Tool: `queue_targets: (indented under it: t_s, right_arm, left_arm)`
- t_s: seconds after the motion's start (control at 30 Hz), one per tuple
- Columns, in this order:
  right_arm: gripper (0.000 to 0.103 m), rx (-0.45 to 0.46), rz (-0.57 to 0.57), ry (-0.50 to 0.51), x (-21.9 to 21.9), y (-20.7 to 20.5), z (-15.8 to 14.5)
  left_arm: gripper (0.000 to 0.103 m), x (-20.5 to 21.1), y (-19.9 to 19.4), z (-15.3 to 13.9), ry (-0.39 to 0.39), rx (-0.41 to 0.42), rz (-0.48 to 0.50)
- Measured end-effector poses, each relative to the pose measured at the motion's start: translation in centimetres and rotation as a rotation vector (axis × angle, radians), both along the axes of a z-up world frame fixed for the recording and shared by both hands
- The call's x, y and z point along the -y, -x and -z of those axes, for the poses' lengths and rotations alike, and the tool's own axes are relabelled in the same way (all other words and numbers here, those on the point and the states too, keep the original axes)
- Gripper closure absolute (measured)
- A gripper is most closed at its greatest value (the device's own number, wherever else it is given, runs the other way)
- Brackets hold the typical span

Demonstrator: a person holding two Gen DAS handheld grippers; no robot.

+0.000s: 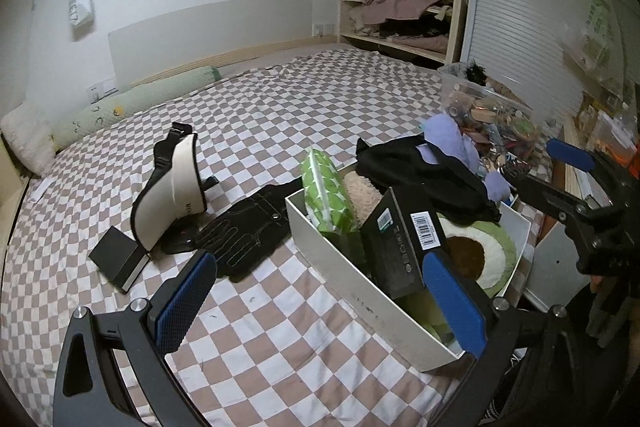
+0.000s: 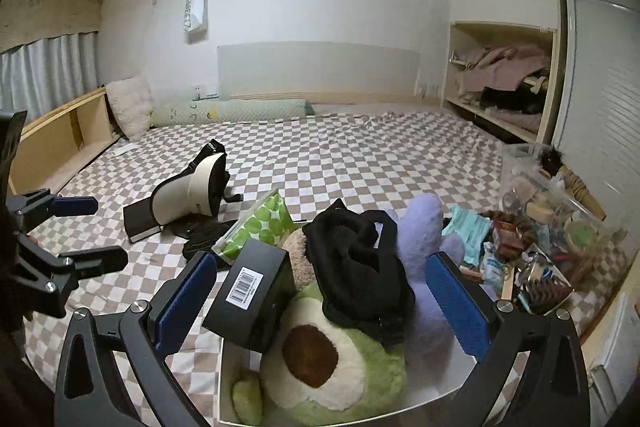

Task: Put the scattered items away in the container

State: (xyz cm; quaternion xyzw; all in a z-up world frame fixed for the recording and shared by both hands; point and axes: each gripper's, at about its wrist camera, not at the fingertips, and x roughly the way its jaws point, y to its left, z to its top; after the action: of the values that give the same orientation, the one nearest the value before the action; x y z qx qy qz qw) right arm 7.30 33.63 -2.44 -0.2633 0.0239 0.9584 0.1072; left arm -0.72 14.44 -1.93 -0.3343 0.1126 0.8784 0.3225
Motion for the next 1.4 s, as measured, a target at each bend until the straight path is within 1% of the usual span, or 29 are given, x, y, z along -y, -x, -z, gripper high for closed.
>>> queue_targets:
  t_s: [0.2,0.33,0.47,0.57,0.63,0.87,1.07,1.2,1.4]
  right_arm:
    - [0.0,-0.002,0.008,-0.018,0.8,-0.4,0.2]
    - [0.0,0.006,0.014,-0.022,1.2,-0.4,0.5]
    - [0.0,0.018,0.016,-0.033,1.8,-0.4,0.8]
    - [0.0,0.024,0.012,-0.044,2.2,-0.3,1.0]
    - [0.0,0.024,0.012,-0.048,2.4,-0.2,1.0]
    - [0.0,0.045,0.024,-0.055,2.5,0.0,1.3]
    - [0.0,0.077,0.031,-0.061,2.6,0.3,1.8]
    - [0.0,0.079,0.032,-0.064,2.7,0.2,1.8]
    - [0.0,0.084,0.024,-0.069,2.6,0.3,1.7]
  left_arm:
    - [0.0,1.6,-0.3,-0.1,-0.043,0.028,-0.046]
    - [0.0,2.2,-0.8,-0.4,-0.044,0.013,-0.071]
    - [0.0,3.0,-1.1,-0.2,-0.064,0.036,-0.103]
    - [0.0,3.5,-1.4,-0.1,-0.065,0.037,-0.128]
    - [0.0,3.8,-1.4,0.1,-0.069,0.057,-0.139]
    - [0.0,4.2,-1.4,0.9,-0.04,0.074,-0.17]
    - [0.0,4.4,-1.2,1.3,-0.037,0.096,-0.177]
    - [0.0,4.6,-1.2,1.4,-0.044,0.114,-0.178]
    - [0.0,4.5,-1.3,1.3,-0.026,0.088,-0.181]
